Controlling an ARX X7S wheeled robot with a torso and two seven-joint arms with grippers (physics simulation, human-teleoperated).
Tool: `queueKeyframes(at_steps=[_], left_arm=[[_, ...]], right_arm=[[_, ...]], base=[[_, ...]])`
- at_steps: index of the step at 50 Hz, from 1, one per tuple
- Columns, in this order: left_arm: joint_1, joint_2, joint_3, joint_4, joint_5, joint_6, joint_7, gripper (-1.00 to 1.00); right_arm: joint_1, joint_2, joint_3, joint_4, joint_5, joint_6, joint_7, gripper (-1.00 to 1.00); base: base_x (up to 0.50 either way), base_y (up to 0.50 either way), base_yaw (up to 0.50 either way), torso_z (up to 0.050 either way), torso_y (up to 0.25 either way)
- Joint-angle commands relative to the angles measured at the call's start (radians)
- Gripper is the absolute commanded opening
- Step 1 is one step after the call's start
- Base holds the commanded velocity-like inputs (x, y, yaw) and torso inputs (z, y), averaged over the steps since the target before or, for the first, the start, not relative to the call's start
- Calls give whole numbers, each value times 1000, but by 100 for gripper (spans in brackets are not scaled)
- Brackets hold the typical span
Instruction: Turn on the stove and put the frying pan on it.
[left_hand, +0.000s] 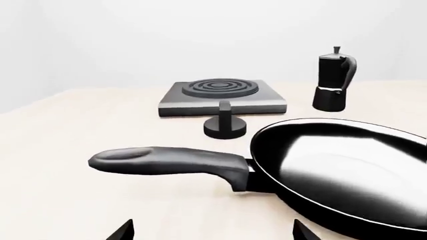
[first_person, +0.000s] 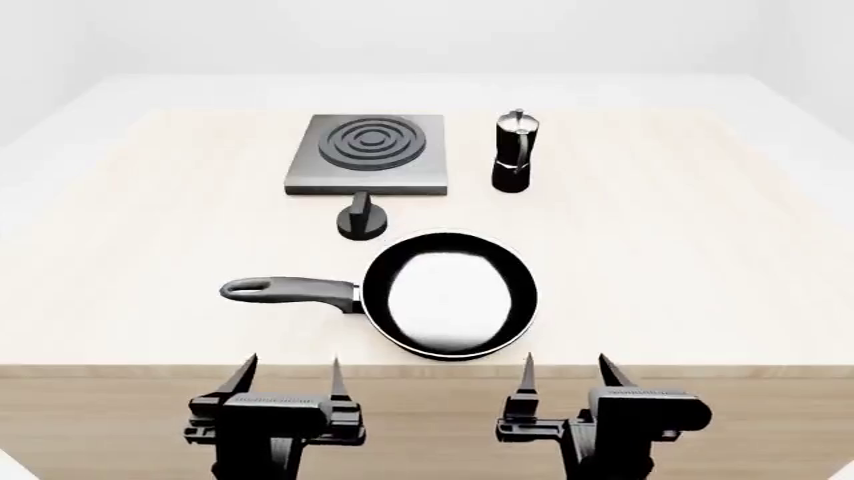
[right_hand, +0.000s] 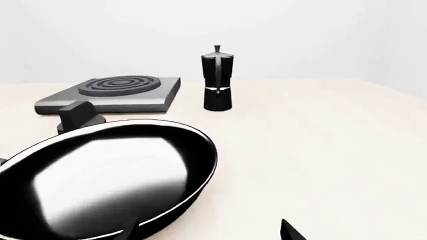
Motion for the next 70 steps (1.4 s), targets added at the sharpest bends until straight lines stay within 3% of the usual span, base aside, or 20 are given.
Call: queueKeyframes(at_steps=[1,6,9,20,23,24,28,41,47,70], left_arm=[[-118,-36,38,412,48,-482,-58,100],[-343,-47,-4,640,-1,-827,-32,100],[-405,-61,-1,671,2,-868,-29,100],[-366,-60,7,613,5,-786,-54,100],[-371,-65,-1,614,2,-787,-56,100],[-373,-67,-11,610,-3,-786,-54,100],[-378,-75,-30,607,-10,-783,-54,100],[-358,-85,-33,591,-19,-750,-62,100],[-357,-86,-39,584,-28,-743,-65,100],[-356,-102,-42,592,-43,-746,-80,100]], right_arm=[[185,47,9,-431,63,534,53,100],[415,76,25,-592,91,785,66,100],[471,79,17,-599,85,839,82,100],[430,87,5,-544,66,769,102,100],[457,102,63,-418,-14,703,194,100],[471,100,157,-397,22,716,191,100],[481,151,268,-427,10,727,218,100],[419,262,463,-486,25,801,189,100],[413,261,492,-497,36,816,186,100],[404,258,487,-487,56,802,171,100]], base=[[0,0,0,0,0],[0,0,0,0,0],[0,0,0,0,0],[0,0,0,0,0],[0,0,0,0,0],[0,0,0,0,0],[0,0,0,0,0],[0,0,0,0,0],[0,0,0,0,0],[496,0,0,0,0]])
